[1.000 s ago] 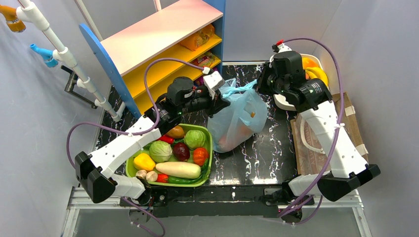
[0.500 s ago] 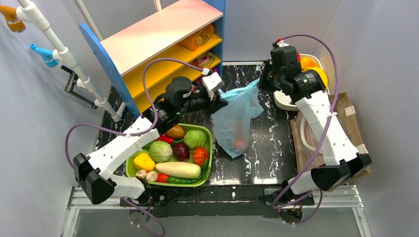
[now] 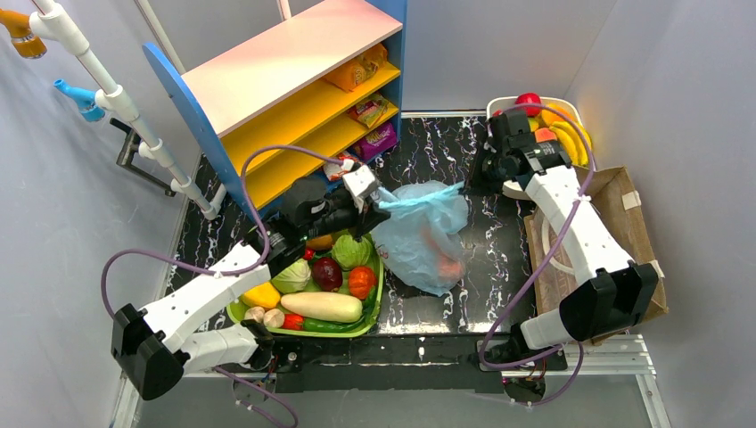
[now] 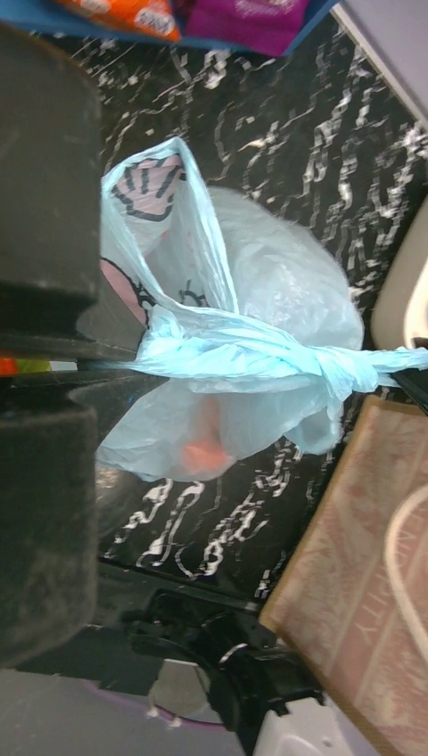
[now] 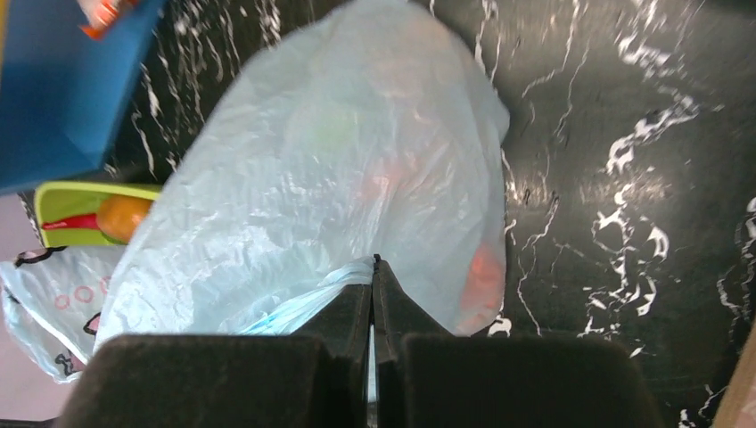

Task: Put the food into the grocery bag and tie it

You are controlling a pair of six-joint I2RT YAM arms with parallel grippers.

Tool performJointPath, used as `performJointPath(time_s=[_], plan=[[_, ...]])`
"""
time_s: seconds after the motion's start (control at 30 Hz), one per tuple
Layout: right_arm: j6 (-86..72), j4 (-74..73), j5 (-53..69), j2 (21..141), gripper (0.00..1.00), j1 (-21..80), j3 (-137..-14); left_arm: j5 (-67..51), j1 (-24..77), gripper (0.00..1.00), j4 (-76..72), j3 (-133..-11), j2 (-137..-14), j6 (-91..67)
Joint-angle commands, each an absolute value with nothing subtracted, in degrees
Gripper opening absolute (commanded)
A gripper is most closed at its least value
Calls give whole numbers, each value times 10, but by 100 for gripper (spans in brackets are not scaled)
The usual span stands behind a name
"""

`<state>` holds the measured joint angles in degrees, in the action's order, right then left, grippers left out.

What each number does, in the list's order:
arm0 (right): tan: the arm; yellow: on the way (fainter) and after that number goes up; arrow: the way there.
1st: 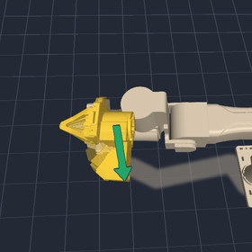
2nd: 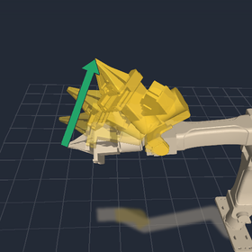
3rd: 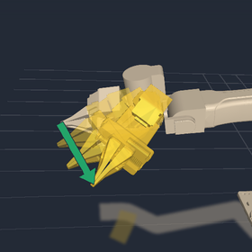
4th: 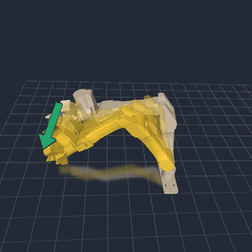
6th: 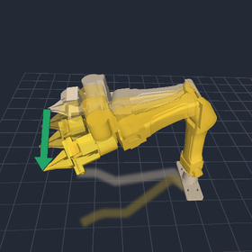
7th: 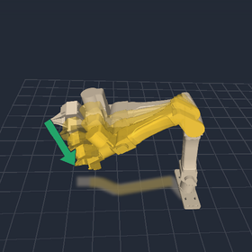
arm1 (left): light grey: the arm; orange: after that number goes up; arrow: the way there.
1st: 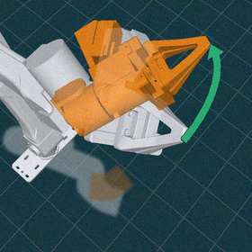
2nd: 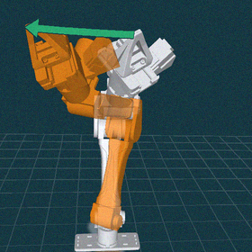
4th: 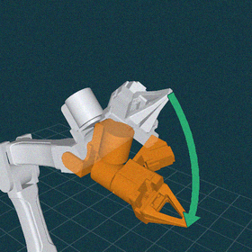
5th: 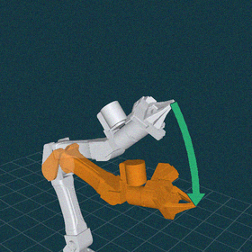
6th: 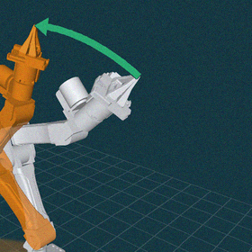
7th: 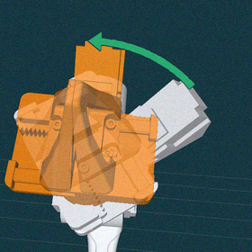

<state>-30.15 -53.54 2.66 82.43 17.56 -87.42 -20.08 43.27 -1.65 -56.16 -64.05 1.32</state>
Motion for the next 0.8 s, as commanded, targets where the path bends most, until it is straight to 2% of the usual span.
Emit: performJointPath(time_s=[0.0, 0.17, 0.33, 0.37, 0.4, 0.43, 0.57, 0.63, 0.77], plan=[[-282, -472, -103, 814, 1, 116, -805, -185, 419, 0, 7, -503, -551, 4], [-273, -444, -77, 816, 1, 107, -763, -179, 418, 0, -18, -442, -511, -20], [-250, -430, 2, 793, 1, 108, -794, -191, 419, 0, 35, -476, -507, -10], [-248, -431, 20, 786, 1, 109, -804, -194, 419, 8, 46, -491, -511, -7], [-248, -434, 33, 782, 1, 110, -811, -199, 418, 27, 74, -508, -516, -4], [-247, -438, 47, 777, 1, 112, -819, -204, 419, 41, 101, -539, -523, -2], [-245, -457, 64, 759, 1, 137, -832, -231, 419, 70, 217, -641, -556, 44], [-245, -460, 64, 750, 1, 152, -828, -237, 419, 74, 245, -669, -563, 64], [-261, -458, 67, 736, 1, 172, -817, -245, 419, 77, 252, -701, -575, 91]])
